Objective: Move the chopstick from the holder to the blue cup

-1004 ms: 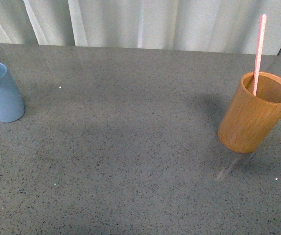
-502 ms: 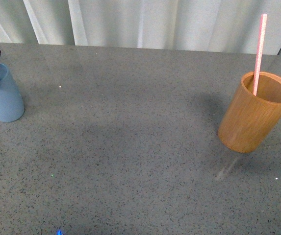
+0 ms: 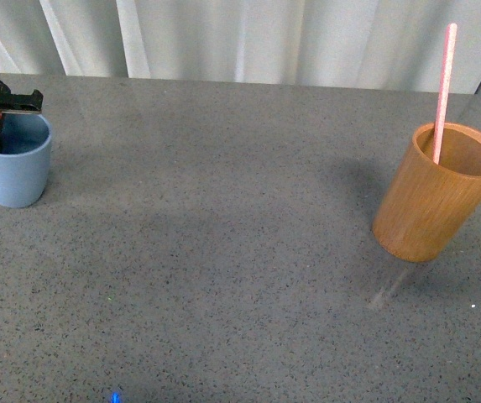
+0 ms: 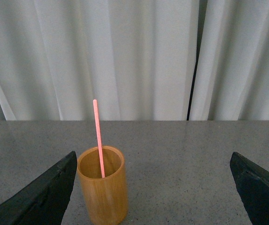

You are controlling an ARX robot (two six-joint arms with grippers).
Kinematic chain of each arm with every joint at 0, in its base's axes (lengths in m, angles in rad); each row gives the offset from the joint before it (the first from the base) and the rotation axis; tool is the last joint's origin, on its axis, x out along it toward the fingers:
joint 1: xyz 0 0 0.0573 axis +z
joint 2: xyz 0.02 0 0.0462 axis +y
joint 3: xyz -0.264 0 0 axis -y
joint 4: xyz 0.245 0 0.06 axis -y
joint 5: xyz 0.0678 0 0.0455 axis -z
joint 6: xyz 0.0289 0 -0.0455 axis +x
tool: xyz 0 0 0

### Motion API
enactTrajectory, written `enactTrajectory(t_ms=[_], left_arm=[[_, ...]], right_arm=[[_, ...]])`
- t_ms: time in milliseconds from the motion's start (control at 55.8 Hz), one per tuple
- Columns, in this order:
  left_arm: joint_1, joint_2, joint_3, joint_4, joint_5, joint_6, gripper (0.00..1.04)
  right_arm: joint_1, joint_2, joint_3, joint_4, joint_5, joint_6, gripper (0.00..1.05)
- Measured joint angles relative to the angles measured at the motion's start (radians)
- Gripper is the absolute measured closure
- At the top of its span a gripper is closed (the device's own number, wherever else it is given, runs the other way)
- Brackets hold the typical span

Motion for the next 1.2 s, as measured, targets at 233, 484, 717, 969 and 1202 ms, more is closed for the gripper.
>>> enactTrajectory(t_ms=[233,484,717,969,1202], left_arm=[[-0.022,-0.008,-0.006,0.005,-0.04,-0.01,1.01],[-0.08,-0.101,-0.071,0.0,-0.011,0.014,1.01],[-0.279,-0.234,-0.091,-0.064,0.098,0.035,1.01],[-0.471,-0.203,-0.031,-0.071,0.091,0.016,1.01],[-0.546,-0.072,0.066,-0.071,0.044,0.004,1.01]], right_arm=[[0.0,0.0,0.0,0.0,0.0,0.0,0.1],[0.0,0.0,0.0,0.0,0.0,0.0,0.1],[0.0,0.0,0.0,0.0,0.0,0.0,0.1],[0.0,0.0,0.0,0.0,0.0,0.0,0.1],[0.0,0.0,0.0,0.0,0.0,0.0,0.1]])
